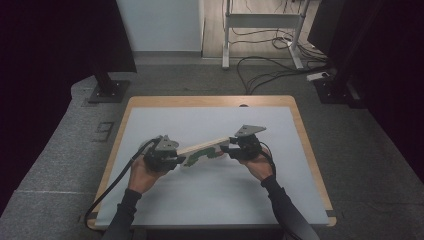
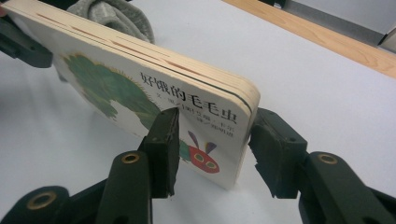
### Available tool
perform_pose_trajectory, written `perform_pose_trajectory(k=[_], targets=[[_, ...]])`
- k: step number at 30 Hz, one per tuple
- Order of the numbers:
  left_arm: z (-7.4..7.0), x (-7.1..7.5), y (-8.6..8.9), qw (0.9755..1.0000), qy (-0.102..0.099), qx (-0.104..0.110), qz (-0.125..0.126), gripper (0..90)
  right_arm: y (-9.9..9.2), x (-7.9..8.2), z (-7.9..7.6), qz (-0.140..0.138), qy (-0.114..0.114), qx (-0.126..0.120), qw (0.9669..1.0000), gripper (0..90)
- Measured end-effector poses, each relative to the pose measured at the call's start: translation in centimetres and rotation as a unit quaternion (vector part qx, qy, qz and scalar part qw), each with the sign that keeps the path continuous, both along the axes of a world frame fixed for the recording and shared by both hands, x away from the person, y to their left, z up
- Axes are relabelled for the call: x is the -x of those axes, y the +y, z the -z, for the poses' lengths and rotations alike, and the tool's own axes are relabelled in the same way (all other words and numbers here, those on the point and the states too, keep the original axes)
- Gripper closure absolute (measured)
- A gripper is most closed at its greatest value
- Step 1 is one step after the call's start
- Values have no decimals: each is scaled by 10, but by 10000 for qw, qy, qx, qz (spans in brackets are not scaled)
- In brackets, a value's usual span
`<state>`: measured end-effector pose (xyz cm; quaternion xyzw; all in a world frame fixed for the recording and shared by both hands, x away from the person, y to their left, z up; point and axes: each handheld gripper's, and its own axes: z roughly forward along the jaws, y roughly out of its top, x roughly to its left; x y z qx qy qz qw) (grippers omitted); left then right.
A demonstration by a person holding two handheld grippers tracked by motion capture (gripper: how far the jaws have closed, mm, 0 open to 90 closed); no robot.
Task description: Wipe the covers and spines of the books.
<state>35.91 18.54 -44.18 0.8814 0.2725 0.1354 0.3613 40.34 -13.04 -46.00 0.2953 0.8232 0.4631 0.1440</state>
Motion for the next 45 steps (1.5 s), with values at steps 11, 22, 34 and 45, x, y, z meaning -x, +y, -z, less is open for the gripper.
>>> perform_pose_trajectory(k=[11, 22, 34, 45], targets=[[4, 13, -1, 9991, 227, 352, -73, 614, -7, 13, -1, -189, 73, 78, 9998, 484], [13, 30, -6, 9984, 328, 430, -179, 509, -11, 27, 1, -259, 250, 176, 9992, 412], [24, 45, -10, 9974, 451, 376, -411, 340, -15, 41, 11, -165, 462, 283, 9984, 305], [37, 58, -17, 9972, 431, 223, -576, 249, -20, 54, 24, -135, 527, 295, 9981, 275]])
